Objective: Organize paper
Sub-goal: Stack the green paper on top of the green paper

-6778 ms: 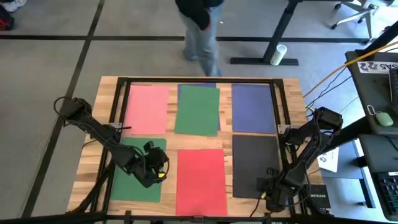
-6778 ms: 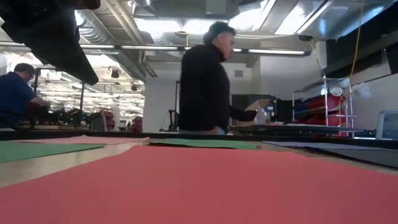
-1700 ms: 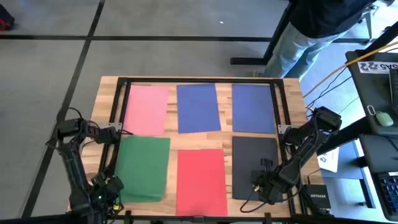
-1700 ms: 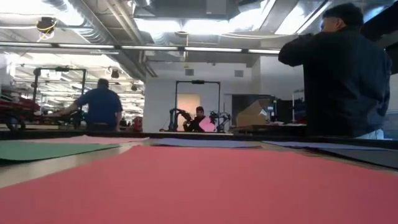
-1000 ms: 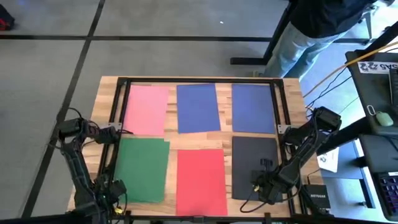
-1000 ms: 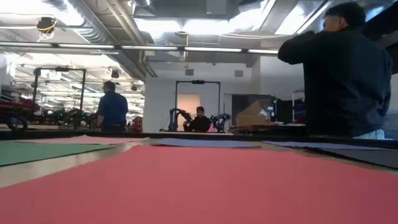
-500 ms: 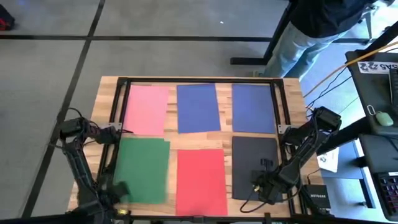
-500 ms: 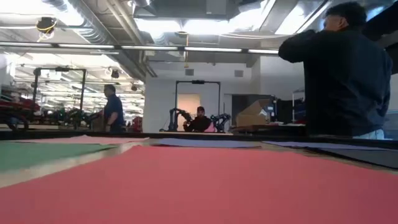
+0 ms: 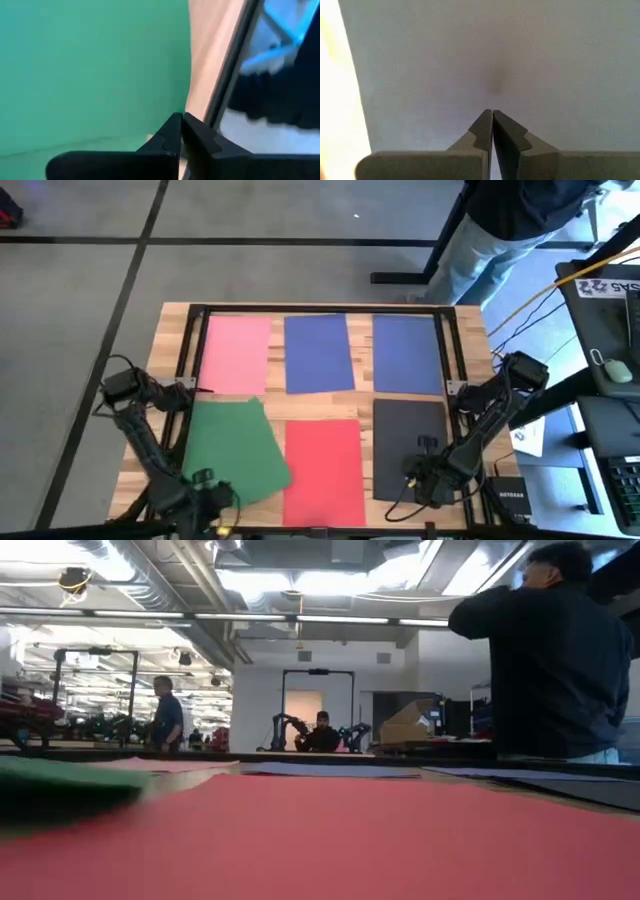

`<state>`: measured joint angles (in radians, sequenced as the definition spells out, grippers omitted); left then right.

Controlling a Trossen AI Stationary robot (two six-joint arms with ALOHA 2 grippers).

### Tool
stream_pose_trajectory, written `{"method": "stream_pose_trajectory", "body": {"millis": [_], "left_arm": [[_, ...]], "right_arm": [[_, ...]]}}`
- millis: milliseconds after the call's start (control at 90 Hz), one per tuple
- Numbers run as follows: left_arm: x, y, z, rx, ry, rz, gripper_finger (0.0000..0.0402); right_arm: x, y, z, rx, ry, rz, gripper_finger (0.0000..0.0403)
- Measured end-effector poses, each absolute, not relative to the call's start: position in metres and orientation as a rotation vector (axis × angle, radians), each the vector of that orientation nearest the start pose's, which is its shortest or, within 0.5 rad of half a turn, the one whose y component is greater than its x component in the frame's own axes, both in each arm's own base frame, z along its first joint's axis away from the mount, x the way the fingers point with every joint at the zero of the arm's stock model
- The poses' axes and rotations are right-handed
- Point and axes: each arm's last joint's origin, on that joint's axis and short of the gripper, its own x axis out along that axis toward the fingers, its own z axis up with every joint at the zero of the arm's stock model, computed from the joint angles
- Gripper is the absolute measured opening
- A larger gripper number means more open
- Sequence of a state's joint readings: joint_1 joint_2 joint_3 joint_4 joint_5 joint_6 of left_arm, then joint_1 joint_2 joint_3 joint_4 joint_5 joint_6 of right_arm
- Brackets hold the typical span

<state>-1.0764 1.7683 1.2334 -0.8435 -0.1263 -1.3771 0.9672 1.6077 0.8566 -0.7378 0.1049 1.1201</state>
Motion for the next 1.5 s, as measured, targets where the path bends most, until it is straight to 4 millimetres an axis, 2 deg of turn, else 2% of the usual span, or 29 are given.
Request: {"method": "stream_pose_trajectory", "body": {"millis": [289, 667, 800, 989, 1100, 1278, 1500], "left_arm": [[0.149, -0.292, 0.191, -0.305, 1.469, 0.134, 0.0], [0.155, -0.289, 0.191, -0.317, 1.45, 0.147, 0.0], [0.162, -0.285, 0.191, -0.271, 1.441, 0.114, 0.0], [0.187, -0.273, 0.191, -0.219, 1.376, 0.079, 0.0], [0.195, -0.272, 0.192, -0.227, 1.375, 0.031, 0.0], [0.178, -0.281, 0.191, -0.234, 1.452, -0.001, 0.0], [0.154, -0.284, 0.19, -0.186, 1.511, 0.079, 0.0]], "right_arm": [[0.149, 0.211, 0.148, 0.13, 1.429, -0.105, 0.0001], [0.149, 0.211, 0.148, 0.126, 1.426, -0.1, 0.0001], [0.149, 0.211, 0.148, 0.124, 1.425, -0.1, 0.0001], [0.149, 0.211, 0.148, 0.123, 1.419, -0.102, 0.0001], [0.149, 0.211, 0.148, 0.125, 1.419, -0.1, 0.0001], [0.149, 0.211, 0.148, 0.127, 1.425, -0.098, 0.0001], [0.149, 0.211, 0.148, 0.127, 1.424, -0.098, 0.0001]]}}
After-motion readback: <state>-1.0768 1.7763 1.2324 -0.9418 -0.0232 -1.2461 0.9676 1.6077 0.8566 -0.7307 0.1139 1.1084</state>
